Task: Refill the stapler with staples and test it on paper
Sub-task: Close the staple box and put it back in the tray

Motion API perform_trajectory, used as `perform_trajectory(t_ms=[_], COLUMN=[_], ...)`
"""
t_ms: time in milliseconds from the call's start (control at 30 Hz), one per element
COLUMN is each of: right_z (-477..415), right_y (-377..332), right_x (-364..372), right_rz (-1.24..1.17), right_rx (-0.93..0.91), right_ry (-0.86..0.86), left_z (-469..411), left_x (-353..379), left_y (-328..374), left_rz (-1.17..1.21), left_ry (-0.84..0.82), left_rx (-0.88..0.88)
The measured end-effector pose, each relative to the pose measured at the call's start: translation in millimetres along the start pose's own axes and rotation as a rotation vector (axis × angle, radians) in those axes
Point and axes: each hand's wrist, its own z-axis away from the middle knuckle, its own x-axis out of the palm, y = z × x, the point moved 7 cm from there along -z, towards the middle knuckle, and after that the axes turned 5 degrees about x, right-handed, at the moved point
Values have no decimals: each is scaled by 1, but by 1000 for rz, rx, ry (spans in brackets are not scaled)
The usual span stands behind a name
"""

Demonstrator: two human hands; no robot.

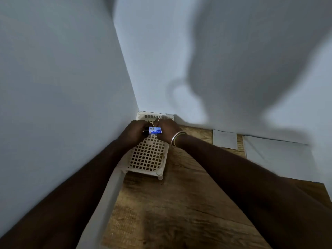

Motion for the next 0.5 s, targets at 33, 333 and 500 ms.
perform_trajectory(t_ms=[33, 333, 500], right_z=[-9, -44, -44], right_y=[2, 23, 23], right_x=[2, 23, 26], right_rz=[-4, 18, 69], right_rx=[11, 40, 15], right_ry=[-3, -70, -88], left_z=[-5, -33, -33], left_x=[0, 23, 28], left_y=[-6, -28, -31], left_rz=[11, 34, 26], left_ry=[11, -29, -13], left_rx=[-21, -103, -80])
